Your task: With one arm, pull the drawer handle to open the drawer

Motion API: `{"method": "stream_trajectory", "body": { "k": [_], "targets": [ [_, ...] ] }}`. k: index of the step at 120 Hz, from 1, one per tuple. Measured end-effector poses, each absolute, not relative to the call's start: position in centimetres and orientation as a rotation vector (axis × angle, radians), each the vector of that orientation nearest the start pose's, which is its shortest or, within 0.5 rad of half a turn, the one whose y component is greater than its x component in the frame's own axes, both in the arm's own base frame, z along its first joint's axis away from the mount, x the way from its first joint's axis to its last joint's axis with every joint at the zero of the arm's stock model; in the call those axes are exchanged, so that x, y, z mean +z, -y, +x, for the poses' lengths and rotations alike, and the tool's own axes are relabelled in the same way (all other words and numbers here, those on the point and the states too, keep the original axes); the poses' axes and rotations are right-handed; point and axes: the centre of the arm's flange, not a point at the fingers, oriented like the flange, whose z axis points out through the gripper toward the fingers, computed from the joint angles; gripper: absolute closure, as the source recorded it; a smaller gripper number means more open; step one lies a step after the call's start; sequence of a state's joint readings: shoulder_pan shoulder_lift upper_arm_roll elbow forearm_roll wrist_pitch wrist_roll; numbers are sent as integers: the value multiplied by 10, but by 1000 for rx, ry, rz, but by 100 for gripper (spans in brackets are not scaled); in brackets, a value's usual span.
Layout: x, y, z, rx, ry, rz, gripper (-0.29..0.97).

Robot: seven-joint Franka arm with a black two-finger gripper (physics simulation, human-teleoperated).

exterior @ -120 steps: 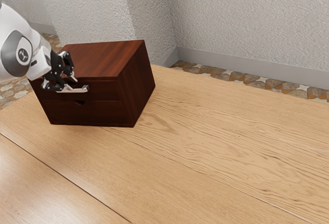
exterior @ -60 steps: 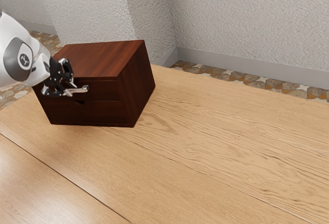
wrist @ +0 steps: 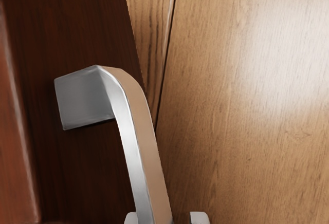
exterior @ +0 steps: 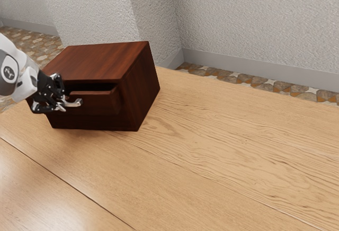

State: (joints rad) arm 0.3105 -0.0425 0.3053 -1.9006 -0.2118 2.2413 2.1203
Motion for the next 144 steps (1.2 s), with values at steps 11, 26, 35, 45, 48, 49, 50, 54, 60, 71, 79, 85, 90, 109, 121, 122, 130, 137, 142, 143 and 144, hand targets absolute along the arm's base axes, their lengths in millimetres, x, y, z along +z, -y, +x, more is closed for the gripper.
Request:
{"method": "stream_trajectory", "body": {
  "k": [11, 26, 35, 45, 48, 49, 50, 54, 60, 71, 79, 85, 90, 109, 121, 122, 130, 137, 142, 143, 144],
  "targets": [
    [556, -327, 457, -417, -1788, -2135, 71],
    [560, -316, 433, -458, -1774, -2136, 73],
    [559, -312, 424, -470, -1772, -2139, 73],
    [556, -308, 411, -486, -1768, -2148, 72],
    [556, -307, 407, -493, -1766, -2149, 72],
    [556, -306, 405, -495, -1765, -2150, 72],
    [556, -306, 404, -497, -1764, -2151, 72],
    [555, -305, 399, -504, -1761, -2153, 72],
    [555, -304, 391, -517, -1751, -2161, 72],
    [553, -305, 379, -538, -1731, -2178, 73],
    [552, -303, 369, -555, -1719, -2186, 73],
    [551, -301, 364, -564, -1712, -2191, 73],
    [551, -300, 361, -570, -1709, -2194, 73],
    [550, -298, 356, -576, -1703, -2202, 71],
    [550, -300, 353, -575, -1696, -2214, 66],
    [549, -300, 353, -575, -1695, -2215, 66],
    [551, -302, 350, -573, -1691, -2220, 62],
    [554, -302, 347, -566, -1692, -2216, 57],
    [557, -302, 344, -565, -1691, -2213, 54],
    [559, -302, 343, -563, -1691, -2211, 54],
    [560, -302, 342, -561, -1692, -2209, 53]
  ]
}}
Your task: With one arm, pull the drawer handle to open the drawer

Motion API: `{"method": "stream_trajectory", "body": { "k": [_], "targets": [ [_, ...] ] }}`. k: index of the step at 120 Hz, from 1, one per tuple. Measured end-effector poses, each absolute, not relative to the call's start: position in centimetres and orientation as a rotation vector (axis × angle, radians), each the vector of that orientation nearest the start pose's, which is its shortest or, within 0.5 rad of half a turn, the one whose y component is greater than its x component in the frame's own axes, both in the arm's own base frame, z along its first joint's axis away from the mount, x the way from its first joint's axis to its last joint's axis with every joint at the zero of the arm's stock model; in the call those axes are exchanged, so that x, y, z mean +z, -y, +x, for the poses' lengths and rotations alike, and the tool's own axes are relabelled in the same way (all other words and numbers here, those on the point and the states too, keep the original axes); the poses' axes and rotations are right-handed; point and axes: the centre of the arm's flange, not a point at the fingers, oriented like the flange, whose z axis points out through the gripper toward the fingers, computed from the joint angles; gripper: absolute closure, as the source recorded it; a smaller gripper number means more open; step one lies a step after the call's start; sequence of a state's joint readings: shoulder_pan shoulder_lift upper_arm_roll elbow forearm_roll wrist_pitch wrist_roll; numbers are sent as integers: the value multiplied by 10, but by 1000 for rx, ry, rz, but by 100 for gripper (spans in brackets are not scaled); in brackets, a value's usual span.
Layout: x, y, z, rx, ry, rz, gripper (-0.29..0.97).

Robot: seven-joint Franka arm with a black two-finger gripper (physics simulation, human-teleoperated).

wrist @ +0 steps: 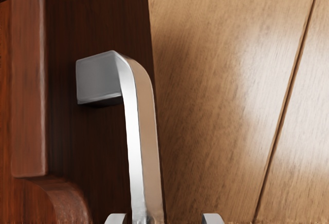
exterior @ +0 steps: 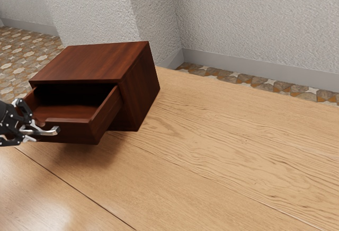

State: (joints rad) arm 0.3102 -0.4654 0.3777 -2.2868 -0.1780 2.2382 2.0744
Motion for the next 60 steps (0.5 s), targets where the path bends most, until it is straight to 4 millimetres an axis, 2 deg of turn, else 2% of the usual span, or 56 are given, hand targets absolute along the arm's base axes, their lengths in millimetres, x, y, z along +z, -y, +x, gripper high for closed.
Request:
{"method": "stream_trajectory", "body": {
  "k": [16, 30, 38, 46, 60],
  "targets": [
    [595, -301, 328, -533, -1700, -2165, 47],
    [626, -302, 333, -477, -1746, -2161, 44],
    [650, -295, 358, -364, -1813, -2136, 43],
    [663, -286, 382, -273, -1868, -2135, 41],
    [695, -243, 434, -126, -1954, -2096, 35]
  ]
}}
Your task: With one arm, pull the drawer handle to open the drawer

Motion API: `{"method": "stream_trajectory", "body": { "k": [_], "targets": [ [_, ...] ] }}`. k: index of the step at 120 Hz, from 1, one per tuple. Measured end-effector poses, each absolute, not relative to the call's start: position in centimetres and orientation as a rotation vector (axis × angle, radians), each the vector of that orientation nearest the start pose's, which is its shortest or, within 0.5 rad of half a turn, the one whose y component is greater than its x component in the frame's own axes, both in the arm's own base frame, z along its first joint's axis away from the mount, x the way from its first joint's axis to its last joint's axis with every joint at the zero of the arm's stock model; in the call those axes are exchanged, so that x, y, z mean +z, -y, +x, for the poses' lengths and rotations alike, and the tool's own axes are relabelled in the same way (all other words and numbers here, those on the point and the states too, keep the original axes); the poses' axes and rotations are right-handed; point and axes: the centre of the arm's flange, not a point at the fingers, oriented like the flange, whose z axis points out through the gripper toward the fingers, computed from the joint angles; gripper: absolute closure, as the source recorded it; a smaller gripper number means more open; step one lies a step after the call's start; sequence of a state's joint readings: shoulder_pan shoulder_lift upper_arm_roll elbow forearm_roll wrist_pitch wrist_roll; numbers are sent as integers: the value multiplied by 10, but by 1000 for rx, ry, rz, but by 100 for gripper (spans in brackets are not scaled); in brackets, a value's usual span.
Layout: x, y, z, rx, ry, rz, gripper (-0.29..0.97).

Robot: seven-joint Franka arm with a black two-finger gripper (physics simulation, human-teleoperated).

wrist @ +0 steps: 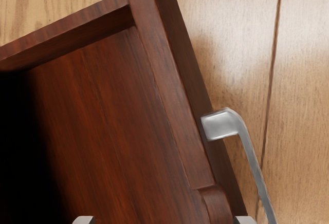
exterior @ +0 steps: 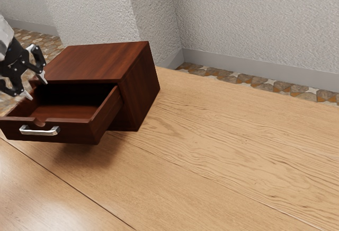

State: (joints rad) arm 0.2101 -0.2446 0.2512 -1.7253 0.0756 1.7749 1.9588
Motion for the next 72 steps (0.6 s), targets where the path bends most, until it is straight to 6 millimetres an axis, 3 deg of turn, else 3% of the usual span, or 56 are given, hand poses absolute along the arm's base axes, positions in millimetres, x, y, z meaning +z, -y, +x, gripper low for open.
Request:
{"method": "stream_trajectory", "body": {
  "k": [18, 29, 57, 72],
  "targets": [
    [727, -171, 494, -31, -2025, -2092, 18],
    [721, -133, 516, 14, -2047, -2159, 12],
    [695, -47, 535, 85, -2042, -2322, 4],
    [690, -25, 537, 105, -1990, -2388, 2]
  ]
}}
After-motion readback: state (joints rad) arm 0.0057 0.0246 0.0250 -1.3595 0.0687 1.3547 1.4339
